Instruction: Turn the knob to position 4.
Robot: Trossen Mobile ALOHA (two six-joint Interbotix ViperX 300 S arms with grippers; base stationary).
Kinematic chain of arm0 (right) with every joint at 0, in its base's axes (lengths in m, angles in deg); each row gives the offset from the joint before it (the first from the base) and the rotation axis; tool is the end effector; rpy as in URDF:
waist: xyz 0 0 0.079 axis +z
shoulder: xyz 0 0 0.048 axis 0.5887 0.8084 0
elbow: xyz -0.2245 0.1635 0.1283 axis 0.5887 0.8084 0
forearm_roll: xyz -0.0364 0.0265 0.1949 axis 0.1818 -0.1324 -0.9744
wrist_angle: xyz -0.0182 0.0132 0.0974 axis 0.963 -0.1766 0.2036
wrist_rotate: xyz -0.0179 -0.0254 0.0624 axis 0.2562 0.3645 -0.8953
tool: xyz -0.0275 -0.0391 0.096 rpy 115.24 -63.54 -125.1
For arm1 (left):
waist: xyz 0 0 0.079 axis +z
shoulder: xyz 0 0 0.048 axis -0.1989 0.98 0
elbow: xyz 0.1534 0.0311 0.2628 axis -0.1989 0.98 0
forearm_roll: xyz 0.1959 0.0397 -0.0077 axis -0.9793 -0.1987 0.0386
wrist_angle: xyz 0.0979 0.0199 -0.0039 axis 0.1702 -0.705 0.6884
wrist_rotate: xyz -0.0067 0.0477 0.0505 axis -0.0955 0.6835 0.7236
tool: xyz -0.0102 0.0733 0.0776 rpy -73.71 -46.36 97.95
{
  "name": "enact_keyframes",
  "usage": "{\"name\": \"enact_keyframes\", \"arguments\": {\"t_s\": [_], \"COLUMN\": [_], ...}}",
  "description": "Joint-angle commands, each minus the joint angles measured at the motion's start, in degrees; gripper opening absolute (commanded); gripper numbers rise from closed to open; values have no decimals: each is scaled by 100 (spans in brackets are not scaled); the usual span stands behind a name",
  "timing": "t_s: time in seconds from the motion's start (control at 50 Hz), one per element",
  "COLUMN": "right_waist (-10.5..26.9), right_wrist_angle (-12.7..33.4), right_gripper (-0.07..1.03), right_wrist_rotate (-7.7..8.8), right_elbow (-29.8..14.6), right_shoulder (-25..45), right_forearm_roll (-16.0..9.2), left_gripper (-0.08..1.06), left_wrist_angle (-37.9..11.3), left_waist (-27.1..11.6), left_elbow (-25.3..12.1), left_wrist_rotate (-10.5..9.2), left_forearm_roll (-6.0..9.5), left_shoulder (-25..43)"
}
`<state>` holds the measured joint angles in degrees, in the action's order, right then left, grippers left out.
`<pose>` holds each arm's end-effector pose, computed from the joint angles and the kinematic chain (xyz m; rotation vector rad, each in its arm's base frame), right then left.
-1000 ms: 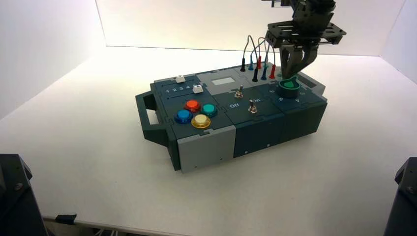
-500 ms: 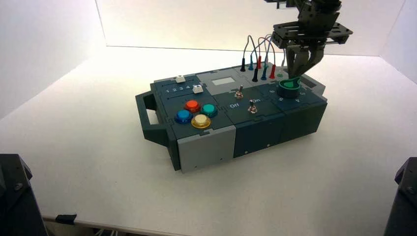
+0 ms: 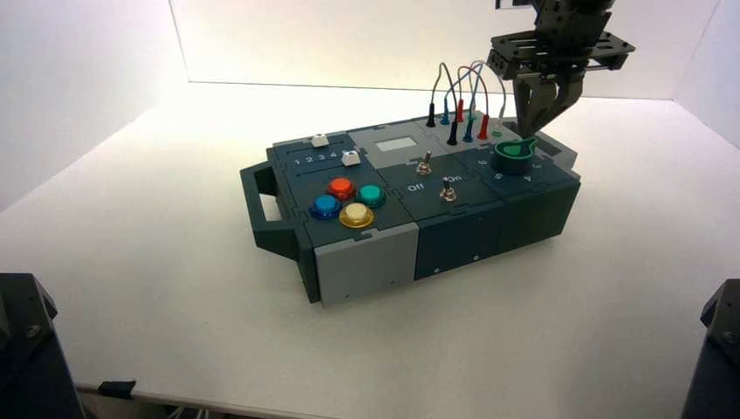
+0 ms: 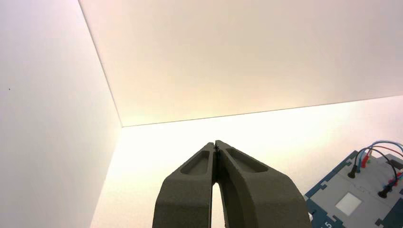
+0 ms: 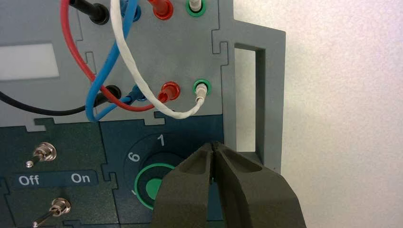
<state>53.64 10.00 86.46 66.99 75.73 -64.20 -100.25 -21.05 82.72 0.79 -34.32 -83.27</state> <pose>0.3054 0.0952 0.0623 -0.2022 1.3711 0.2372 0.2258 -0.0437 0.2660 0.0834 0.2128 -0.2048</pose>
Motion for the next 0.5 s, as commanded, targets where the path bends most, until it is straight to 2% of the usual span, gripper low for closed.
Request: {"name": "enact_keyframes", "arguments": {"t_s": [0.02,0.5], "right_waist": [-26,-18], "right_wrist_angle": [-18,35], "right_gripper": [-2,-2], "right_wrist_rotate": [0,9], "right_elbow": [-53,211], "right_shoulder": [-185,-290], "right_forearm_roll": [18,0], "left_gripper": [-3,-3], "left_wrist_angle": [35,44], "left_waist": [-18,-18], "left_elbow": [-185,-185], "left_wrist_rotate": [9,9], "left_forearm_roll": [9,9], "left_shoulder": [35,44]}}
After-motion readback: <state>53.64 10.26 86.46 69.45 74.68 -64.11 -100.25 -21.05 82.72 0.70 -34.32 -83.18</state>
